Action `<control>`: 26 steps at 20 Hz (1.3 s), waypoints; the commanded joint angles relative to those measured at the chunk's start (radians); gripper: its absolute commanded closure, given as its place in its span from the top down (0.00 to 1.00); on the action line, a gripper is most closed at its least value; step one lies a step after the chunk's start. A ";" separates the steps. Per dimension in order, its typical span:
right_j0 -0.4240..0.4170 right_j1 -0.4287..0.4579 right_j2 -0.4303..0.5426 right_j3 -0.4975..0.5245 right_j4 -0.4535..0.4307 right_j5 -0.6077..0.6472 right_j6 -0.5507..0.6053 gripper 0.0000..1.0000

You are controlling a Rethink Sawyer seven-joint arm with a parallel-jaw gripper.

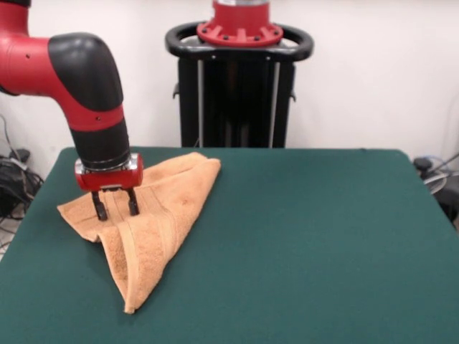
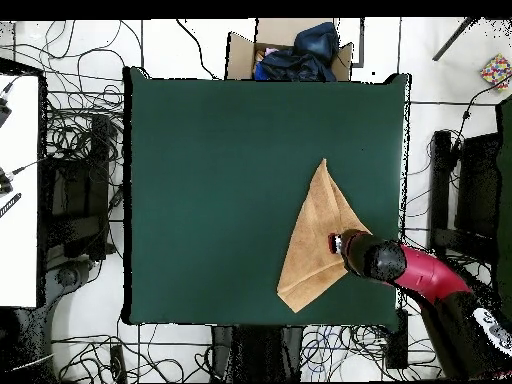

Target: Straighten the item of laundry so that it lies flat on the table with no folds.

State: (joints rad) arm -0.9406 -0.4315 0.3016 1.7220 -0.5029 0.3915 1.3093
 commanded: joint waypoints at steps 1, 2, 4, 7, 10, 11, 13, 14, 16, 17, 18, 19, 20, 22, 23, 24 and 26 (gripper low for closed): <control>-0.006 0.112 0.024 -0.070 -0.084 -0.028 -0.016 1.00; -0.009 0.112 0.028 -0.068 -0.084 -0.032 -0.017 1.00; -0.020 0.112 0.040 -0.062 -0.086 -0.047 -0.022 1.00; 0.004 0.108 0.018 -0.072 -0.081 -0.029 -0.005 0.00; 0.008 0.101 0.016 -0.071 -0.077 -0.020 0.000 0.00; 0.010 0.099 0.017 -0.073 -0.075 -0.013 -0.003 0.00; 0.008 0.106 0.020 -0.081 -0.072 -0.002 -0.010 0.00; 0.007 0.109 0.021 -0.085 -0.071 0.002 -0.014 0.00; 0.007 0.111 0.025 -0.092 -0.068 0.012 -0.020 0.00; 0.007 0.111 0.026 -0.095 -0.067 0.016 -0.022 0.00; 0.008 0.110 0.027 -0.096 -0.066 0.019 -0.024 0.00; 0.007 0.110 0.028 -0.097 -0.064 0.023 -0.025 0.00; 0.007 0.110 0.029 -0.098 -0.063 0.026 -0.027 0.00; 0.005 0.109 0.032 -0.097 -0.062 0.025 -0.027 0.00; 0.006 0.105 0.032 -0.096 -0.062 0.025 -0.028 0.00; 0.008 0.098 0.032 -0.095 -0.060 0.031 -0.028 0.00; 0.012 0.081 0.037 -0.094 -0.052 0.052 -0.033 0.00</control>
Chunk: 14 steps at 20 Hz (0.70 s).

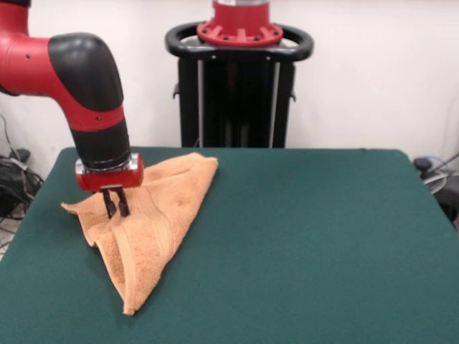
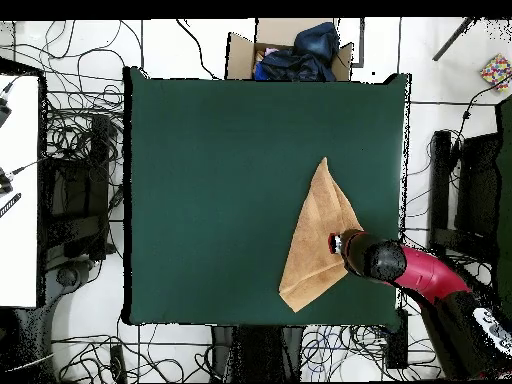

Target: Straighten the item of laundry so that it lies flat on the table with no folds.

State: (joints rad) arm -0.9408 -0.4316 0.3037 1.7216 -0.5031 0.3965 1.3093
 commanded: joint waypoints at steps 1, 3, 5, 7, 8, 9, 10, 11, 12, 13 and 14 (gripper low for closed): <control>0.014 0.068 0.037 -0.091 -0.047 0.060 -0.035 0.00; 0.014 0.028 0.043 -0.074 -0.034 0.087 -0.039 0.00; 0.012 -0.034 0.051 -0.044 -0.016 0.124 -0.043 0.00; 0.009 -0.108 0.062 -0.014 0.010 0.175 -0.051 0.00; 0.010 -0.145 0.066 -0.004 0.023 0.205 -0.056 0.00; 0.011 -0.181 0.070 0.006 0.035 0.236 -0.062 0.00; 0.013 -0.214 0.073 0.014 0.046 0.263 -0.065 0.00; 0.014 -0.247 0.078 0.021 0.055 0.289 -0.070 0.00; 0.014 -0.273 0.081 0.026 0.064 0.314 -0.074 0.00; 0.014 -0.297 0.086 0.029 0.073 0.340 -0.077 0.00; 0.015 -0.318 0.090 0.031 0.082 0.361 -0.080 0.00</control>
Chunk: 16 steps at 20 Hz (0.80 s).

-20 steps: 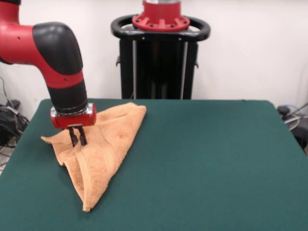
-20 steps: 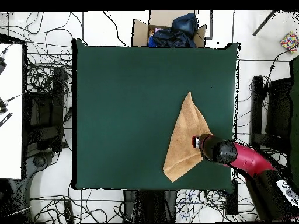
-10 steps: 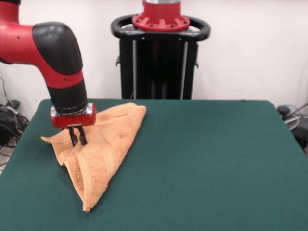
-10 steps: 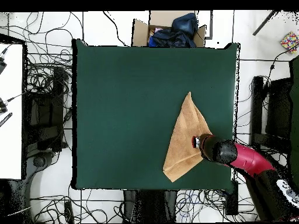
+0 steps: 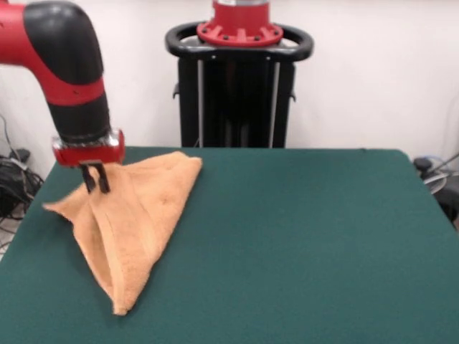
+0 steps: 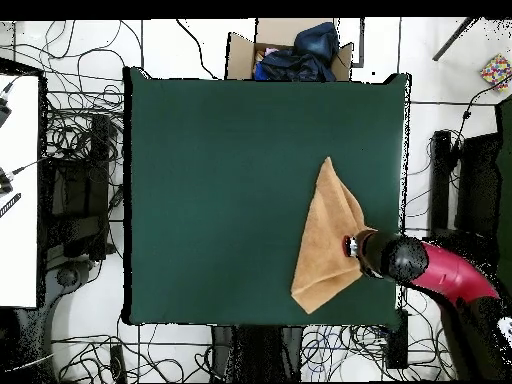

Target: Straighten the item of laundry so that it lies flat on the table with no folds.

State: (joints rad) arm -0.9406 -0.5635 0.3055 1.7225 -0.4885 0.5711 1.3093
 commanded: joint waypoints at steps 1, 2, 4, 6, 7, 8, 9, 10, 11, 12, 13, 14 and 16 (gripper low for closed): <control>0.016 -0.202 0.090 0.029 0.074 0.210 -0.082 0.00; 0.018 -0.219 0.092 0.028 0.081 0.232 -0.084 0.00; 0.023 -0.241 0.096 0.026 0.091 0.263 -0.083 0.00; 0.027 -0.256 0.098 0.024 0.098 0.286 -0.081 0.00; 0.027 -0.260 0.099 0.025 0.101 0.289 -0.078 0.00; 0.027 -0.263 0.101 0.025 0.102 0.291 -0.076 0.00; 0.028 -0.262 0.101 0.025 0.103 0.293 -0.074 0.00; 0.028 -0.261 0.102 0.026 0.103 0.292 -0.073 0.00; 0.031 -0.261 0.102 0.025 0.104 0.294 -0.070 0.00; 0.032 -0.265 0.101 0.029 0.105 0.290 -0.066 0.00; 0.036 -0.264 0.100 0.028 0.105 0.290 -0.062 0.00; 0.037 -0.266 0.100 0.032 0.106 0.288 -0.058 0.00; 0.042 -0.277 0.098 0.043 0.111 0.288 -0.050 0.00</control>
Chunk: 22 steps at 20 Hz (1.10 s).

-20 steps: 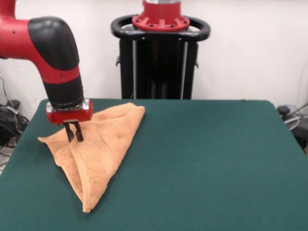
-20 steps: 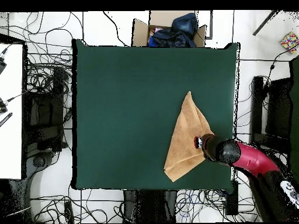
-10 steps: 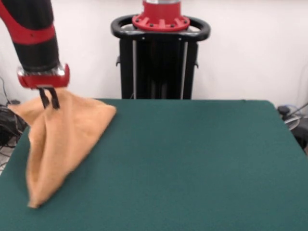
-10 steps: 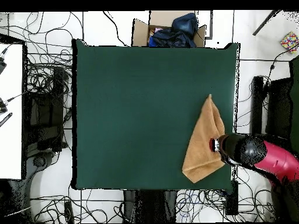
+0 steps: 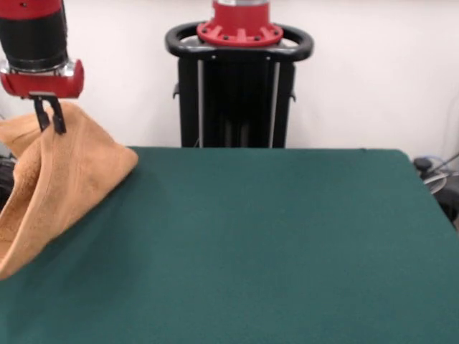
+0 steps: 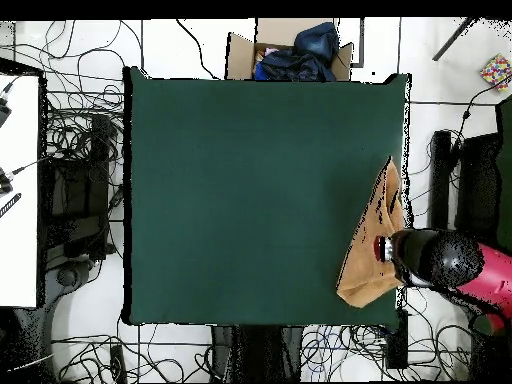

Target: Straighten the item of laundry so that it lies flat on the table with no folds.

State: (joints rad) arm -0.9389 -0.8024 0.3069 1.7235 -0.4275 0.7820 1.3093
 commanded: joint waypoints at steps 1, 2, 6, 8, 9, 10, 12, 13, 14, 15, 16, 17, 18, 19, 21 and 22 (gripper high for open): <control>0.041 -0.046 0.095 0.051 0.052 0.075 -0.047 0.00; 0.043 -0.052 0.094 0.057 0.054 0.073 -0.041 0.00; 0.054 -0.085 0.086 0.090 0.068 0.067 -0.024 0.00; 0.060 -0.103 0.082 0.107 0.077 0.067 -0.012 0.00; 0.065 -0.111 0.078 0.118 0.083 0.065 -0.004 0.00; 0.071 -0.118 0.075 0.129 0.085 0.058 0.006 0.00; 0.081 -0.128 0.067 0.156 0.094 0.036 0.028 0.00; 0.086 -0.136 0.064 0.174 0.098 0.022 0.038 0.00; 0.089 -0.143 0.061 0.190 0.104 0.008 0.048 0.00; 0.091 -0.155 0.058 0.213 0.110 -0.004 0.055 0.00; 0.096 -0.167 0.054 0.228 0.116 -0.009 0.063 0.00; 0.103 -0.183 0.049 0.242 0.122 -0.012 0.070 0.00; 0.108 -0.195 0.046 0.254 0.128 -0.014 0.075 0.00; 0.116 -0.205 0.044 0.263 0.135 -0.014 0.083 0.00; 0.126 -0.215 0.040 0.281 0.145 -0.027 0.093 0.00; 0.131 -0.212 0.038 0.284 0.146 -0.033 0.097 0.00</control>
State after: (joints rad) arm -0.8599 -0.9541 0.3068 1.8796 -0.3419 0.7822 1.3093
